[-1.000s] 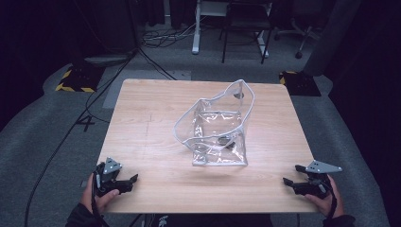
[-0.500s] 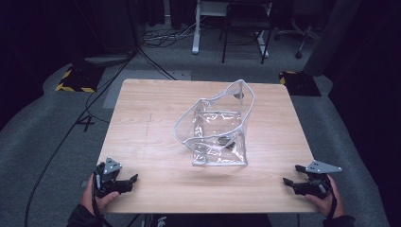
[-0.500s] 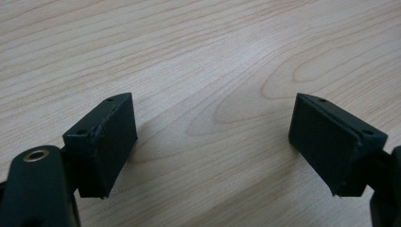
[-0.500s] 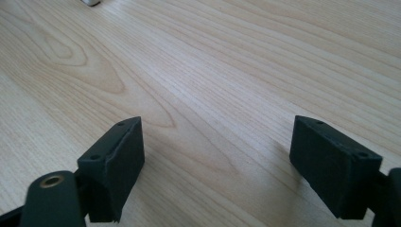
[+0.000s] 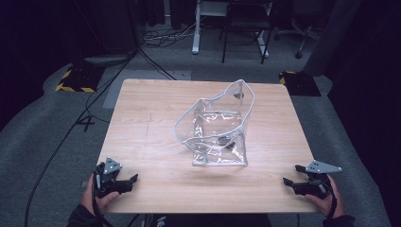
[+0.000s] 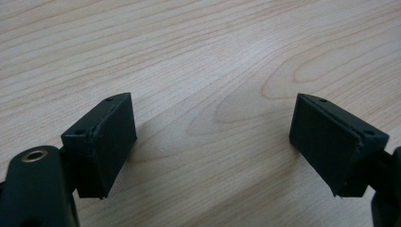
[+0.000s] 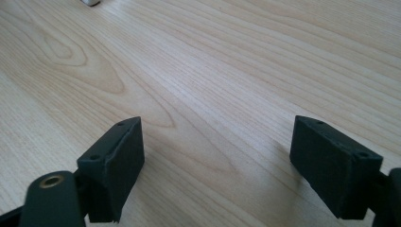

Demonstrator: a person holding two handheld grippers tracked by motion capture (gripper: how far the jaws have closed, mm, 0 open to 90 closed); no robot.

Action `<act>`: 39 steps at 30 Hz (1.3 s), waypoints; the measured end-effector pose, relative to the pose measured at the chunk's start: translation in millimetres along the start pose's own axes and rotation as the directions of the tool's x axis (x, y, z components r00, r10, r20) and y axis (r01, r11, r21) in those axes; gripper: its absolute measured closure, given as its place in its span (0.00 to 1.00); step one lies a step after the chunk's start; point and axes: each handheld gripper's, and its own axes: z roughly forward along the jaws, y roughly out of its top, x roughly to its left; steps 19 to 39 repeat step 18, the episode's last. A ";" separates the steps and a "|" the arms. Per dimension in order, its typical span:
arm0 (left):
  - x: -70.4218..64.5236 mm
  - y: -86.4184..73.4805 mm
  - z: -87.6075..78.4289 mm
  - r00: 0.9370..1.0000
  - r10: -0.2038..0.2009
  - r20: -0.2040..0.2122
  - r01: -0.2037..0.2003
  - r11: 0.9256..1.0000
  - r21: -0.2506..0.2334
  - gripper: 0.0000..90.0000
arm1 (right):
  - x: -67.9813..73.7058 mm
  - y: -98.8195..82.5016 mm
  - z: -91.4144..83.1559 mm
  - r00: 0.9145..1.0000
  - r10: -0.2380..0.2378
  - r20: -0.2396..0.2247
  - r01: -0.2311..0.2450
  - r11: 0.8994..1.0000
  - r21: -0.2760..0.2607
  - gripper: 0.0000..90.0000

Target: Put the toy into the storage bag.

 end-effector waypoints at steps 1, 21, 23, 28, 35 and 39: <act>0.0 0.0 0.0 1.000 0.000 0.000 0.000 1.000 0.000 0.18 | 0.1 0.0 0.0 1.000 0.000 0.000 0.000 1.000 -0.001 0.21; 0.4 0.9 0.7 1.000 -0.001 0.002 0.001 1.000 0.003 0.17 | 0.2 -0.1 -0.2 1.000 0.000 -0.003 0.000 1.000 -0.002 0.21; 0.4 0.9 0.7 1.000 -0.001 0.002 0.001 1.000 0.003 0.17 | 0.2 -0.1 -0.2 1.000 0.000 -0.003 0.000 1.000 -0.002 0.21; 0.4 0.9 0.7 1.000 -0.001 0.002 0.001 1.000 0.003 0.17 | 0.2 -0.1 -0.2 1.000 0.000 -0.003 0.000 1.000 -0.002 0.21; 0.4 0.9 0.7 1.000 -0.001 0.002 0.001 1.000 0.003 0.17 | 0.2 -0.1 -0.2 1.000 0.000 -0.003 0.000 1.000 -0.002 0.21; 0.4 0.9 0.7 1.000 -0.001 0.002 0.001 1.000 0.003 0.17 | 0.2 -0.1 -0.2 1.000 0.000 -0.003 0.000 1.000 -0.002 0.21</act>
